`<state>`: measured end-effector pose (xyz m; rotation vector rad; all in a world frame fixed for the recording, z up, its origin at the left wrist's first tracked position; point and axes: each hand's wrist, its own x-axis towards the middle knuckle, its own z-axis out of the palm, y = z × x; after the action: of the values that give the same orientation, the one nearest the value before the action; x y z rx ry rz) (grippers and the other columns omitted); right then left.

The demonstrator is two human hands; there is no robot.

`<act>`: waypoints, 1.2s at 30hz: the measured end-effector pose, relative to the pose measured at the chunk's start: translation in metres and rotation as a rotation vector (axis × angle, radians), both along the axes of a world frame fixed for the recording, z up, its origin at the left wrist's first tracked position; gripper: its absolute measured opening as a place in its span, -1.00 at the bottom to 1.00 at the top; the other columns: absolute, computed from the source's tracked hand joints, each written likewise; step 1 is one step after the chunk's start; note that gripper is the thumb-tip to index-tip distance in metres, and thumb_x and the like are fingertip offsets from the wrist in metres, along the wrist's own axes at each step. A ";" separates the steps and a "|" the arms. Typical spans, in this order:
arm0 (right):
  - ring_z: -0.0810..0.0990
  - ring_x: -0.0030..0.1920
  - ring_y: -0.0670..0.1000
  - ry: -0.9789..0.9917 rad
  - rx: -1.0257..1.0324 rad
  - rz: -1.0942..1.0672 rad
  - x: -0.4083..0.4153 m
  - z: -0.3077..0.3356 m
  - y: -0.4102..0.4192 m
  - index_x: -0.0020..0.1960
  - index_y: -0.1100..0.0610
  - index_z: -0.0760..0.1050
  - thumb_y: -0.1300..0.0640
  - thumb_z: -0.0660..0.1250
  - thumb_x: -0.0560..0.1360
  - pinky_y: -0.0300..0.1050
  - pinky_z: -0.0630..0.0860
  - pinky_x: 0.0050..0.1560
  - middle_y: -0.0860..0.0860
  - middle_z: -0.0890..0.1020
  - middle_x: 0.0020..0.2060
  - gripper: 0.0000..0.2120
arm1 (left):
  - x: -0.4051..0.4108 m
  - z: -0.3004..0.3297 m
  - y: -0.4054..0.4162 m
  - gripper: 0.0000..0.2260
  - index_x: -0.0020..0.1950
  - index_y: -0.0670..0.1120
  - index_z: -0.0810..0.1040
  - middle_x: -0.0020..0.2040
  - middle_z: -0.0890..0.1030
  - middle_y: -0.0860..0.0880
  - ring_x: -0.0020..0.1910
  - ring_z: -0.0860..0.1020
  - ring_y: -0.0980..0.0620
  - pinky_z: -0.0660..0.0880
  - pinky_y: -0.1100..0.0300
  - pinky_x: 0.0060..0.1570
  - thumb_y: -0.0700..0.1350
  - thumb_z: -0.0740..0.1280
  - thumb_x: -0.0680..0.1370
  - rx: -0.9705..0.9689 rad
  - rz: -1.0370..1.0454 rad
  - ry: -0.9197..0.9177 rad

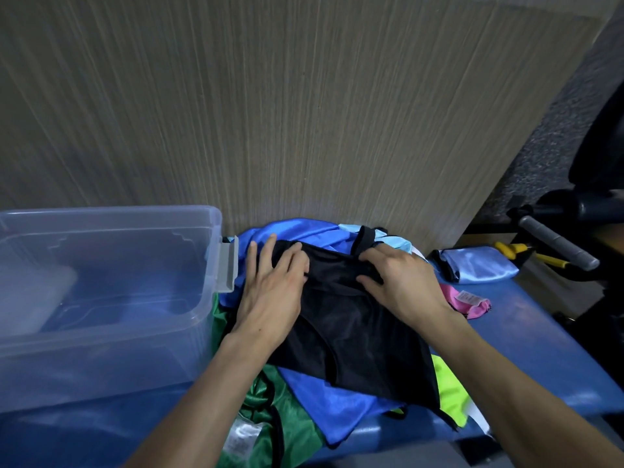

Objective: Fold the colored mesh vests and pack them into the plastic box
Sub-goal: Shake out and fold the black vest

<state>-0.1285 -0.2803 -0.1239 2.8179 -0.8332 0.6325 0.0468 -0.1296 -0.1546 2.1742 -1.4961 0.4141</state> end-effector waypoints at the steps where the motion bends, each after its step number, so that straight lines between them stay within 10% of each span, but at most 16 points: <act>1: 0.64 -0.05 0.15 0.016 -0.018 -0.008 0.003 0.000 -0.003 0.11 0.02 0.61 -0.07 0.48 0.46 0.08 0.59 -0.17 -0.03 0.65 -0.04 -0.72 | 0.000 0.000 -0.001 -0.91 0.09 -0.01 0.45 0.34 0.54 0.02 0.58 0.21 -0.27 -0.04 -0.22 0.58 -0.18 0.30 0.63 -0.002 0.001 -0.002; 6: 0.57 -0.12 0.15 0.027 -0.021 0.043 0.017 0.004 -0.019 -0.05 0.08 0.62 0.05 0.40 0.53 0.04 0.53 -0.12 -0.01 0.64 -0.21 -0.89 | 0.003 0.001 -0.004 -0.90 0.10 0.01 0.46 0.09 0.55 0.04 0.40 0.37 -0.17 0.07 -0.21 0.55 -0.16 0.29 0.63 -0.051 0.017 -0.010; 14: 0.61 -0.13 -0.05 -0.037 0.990 0.048 0.025 0.036 -0.046 -0.01 0.16 0.66 0.24 0.37 0.61 -0.22 0.51 -0.01 0.06 0.70 -0.15 -0.90 | 0.014 -0.004 -0.015 -0.66 0.15 0.04 0.55 0.06 0.51 0.00 0.15 0.38 -0.13 0.32 -0.18 0.37 -0.31 0.44 0.47 -0.052 0.089 -0.062; 18: 0.55 -0.30 -0.17 -0.004 0.492 0.017 0.018 0.044 -0.029 -0.06 0.01 0.64 0.06 0.43 0.56 -0.22 0.43 -0.17 -0.08 0.65 -0.28 -0.95 | 0.017 -0.006 -0.023 -0.69 0.11 0.02 0.57 0.04 0.49 -0.02 0.11 0.37 -0.14 0.26 -0.05 0.23 -0.29 0.45 0.47 -0.103 0.115 -0.076; 22: 0.59 -0.17 -0.18 0.165 0.623 0.159 0.012 0.039 0.000 0.02 -0.05 0.61 -0.20 0.47 0.48 -0.30 0.47 -0.13 -0.16 0.64 -0.20 -0.75 | 0.018 -0.003 -0.026 -0.74 0.08 0.03 0.51 0.05 0.50 0.01 0.14 0.39 -0.14 0.23 -0.01 0.21 -0.27 0.42 0.51 -0.144 0.135 -0.064; 36: 0.38 -0.38 -0.10 0.181 0.737 0.129 0.047 0.045 -0.036 -0.28 0.02 0.41 0.21 0.59 0.38 -0.20 0.33 -0.30 -0.10 0.44 -0.41 -0.66 | 0.023 0.004 -0.026 -0.72 0.05 0.07 0.48 -0.03 0.48 0.05 0.04 0.38 -0.11 0.29 0.03 0.12 -0.23 0.46 0.49 -0.201 0.083 -0.045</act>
<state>-0.0815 -0.3161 -0.0789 3.5278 -1.0156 0.0645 0.0695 -0.1556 -0.1508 2.0850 -1.3286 0.6177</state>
